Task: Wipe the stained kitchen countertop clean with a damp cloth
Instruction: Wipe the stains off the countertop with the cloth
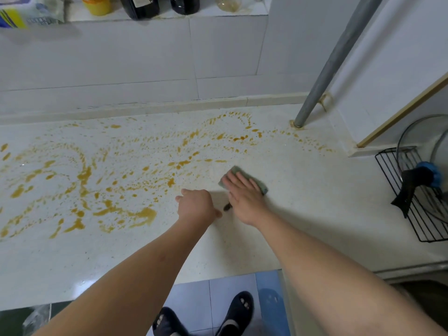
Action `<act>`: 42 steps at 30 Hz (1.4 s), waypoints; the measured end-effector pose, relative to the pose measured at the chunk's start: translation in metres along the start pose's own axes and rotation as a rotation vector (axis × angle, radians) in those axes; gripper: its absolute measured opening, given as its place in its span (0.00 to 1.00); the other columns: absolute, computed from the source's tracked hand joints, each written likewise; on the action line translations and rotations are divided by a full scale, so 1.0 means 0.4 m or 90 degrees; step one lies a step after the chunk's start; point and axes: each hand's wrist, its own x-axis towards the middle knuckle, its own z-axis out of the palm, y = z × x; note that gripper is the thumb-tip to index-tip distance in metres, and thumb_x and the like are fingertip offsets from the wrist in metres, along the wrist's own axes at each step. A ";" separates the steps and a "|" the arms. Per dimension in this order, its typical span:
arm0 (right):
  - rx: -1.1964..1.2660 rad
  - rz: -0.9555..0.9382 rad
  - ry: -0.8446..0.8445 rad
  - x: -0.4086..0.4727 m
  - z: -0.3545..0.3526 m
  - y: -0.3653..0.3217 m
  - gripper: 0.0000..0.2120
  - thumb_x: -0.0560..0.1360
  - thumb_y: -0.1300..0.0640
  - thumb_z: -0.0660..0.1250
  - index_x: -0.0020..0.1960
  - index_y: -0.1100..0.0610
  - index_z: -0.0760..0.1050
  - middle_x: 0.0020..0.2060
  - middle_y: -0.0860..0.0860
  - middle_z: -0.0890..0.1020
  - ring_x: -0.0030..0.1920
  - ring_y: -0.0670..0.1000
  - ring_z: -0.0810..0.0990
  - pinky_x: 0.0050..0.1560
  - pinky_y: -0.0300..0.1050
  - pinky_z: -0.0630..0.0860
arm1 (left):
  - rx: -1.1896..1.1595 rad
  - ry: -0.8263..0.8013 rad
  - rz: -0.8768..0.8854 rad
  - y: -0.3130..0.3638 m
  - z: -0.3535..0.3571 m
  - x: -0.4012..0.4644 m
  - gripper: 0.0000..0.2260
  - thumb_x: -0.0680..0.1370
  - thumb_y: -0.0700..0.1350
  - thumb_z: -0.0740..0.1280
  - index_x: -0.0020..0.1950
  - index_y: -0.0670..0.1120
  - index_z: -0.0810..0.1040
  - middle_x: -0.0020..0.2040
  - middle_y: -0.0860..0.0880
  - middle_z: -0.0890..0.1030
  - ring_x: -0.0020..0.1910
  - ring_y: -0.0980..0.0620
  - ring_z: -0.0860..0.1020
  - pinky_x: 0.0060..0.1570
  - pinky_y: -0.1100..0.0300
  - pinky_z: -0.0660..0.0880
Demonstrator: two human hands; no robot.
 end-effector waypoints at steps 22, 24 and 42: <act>-0.023 0.297 0.160 -0.001 -0.256 0.602 0.25 0.84 0.57 0.54 0.81 0.56 0.56 0.80 0.52 0.58 0.80 0.56 0.55 0.79 0.51 0.54 | 0.148 0.010 0.220 0.442 -0.031 0.073 0.47 0.66 0.58 0.82 0.78 0.44 0.64 0.70 0.39 0.66 0.70 0.37 0.66 0.66 0.40 0.74; -0.033 0.300 0.161 0.041 -0.283 0.619 0.26 0.84 0.57 0.53 0.81 0.56 0.55 0.80 0.52 0.58 0.80 0.55 0.55 0.79 0.51 0.53 | 0.144 0.018 0.229 0.439 -0.019 0.082 0.46 0.65 0.59 0.83 0.76 0.45 0.65 0.70 0.40 0.66 0.69 0.38 0.67 0.64 0.40 0.75; 0.060 0.022 0.140 0.116 -0.226 0.497 0.24 0.83 0.63 0.58 0.78 0.52 0.67 0.79 0.48 0.65 0.80 0.52 0.58 0.80 0.41 0.49 | 0.146 0.071 0.283 0.390 -0.030 0.116 0.46 0.61 0.68 0.80 0.72 0.49 0.69 0.59 0.46 0.73 0.55 0.44 0.75 0.48 0.52 0.75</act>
